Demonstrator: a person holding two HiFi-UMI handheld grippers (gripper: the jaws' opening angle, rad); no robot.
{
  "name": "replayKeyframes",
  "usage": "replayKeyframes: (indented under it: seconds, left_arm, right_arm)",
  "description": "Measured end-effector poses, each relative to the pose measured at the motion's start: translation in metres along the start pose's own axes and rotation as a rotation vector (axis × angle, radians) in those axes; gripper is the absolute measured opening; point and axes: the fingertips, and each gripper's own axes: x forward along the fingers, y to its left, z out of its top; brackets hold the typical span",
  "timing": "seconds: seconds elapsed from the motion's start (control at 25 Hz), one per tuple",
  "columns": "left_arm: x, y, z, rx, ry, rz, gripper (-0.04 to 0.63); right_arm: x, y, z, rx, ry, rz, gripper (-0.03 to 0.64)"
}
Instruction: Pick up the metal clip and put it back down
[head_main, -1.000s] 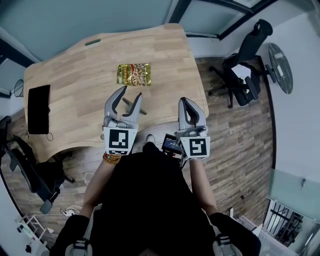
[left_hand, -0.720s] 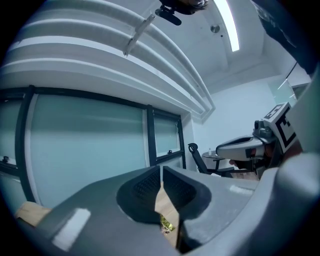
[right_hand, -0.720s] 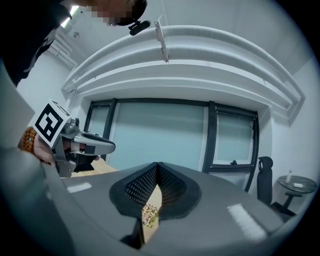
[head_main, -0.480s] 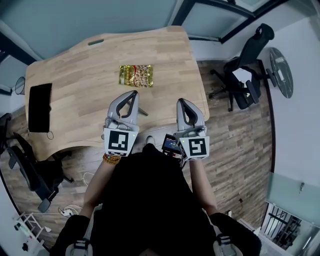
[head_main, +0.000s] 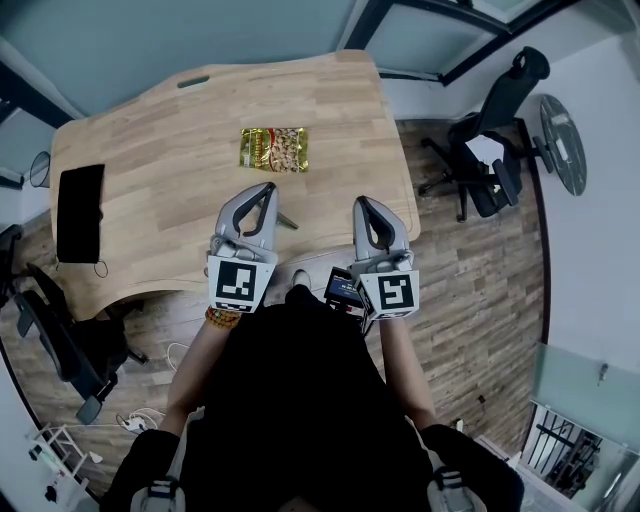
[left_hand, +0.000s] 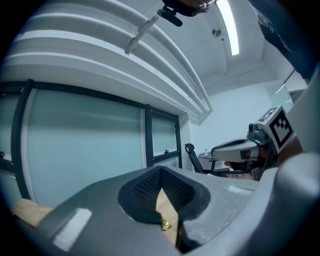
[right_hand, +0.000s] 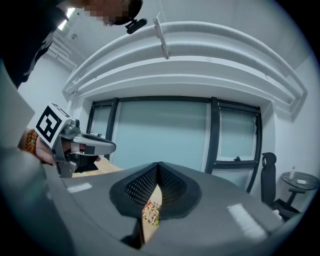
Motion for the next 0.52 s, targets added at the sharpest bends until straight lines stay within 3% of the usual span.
replayKeyframes:
  seconds: [0.52]
  left_arm:
    - [-0.003,0.003,-0.011,-0.008,0.019,-0.032,0.000]
  right_arm:
    - [0.002,0.002,-0.001,0.017,0.007,-0.023,0.017]
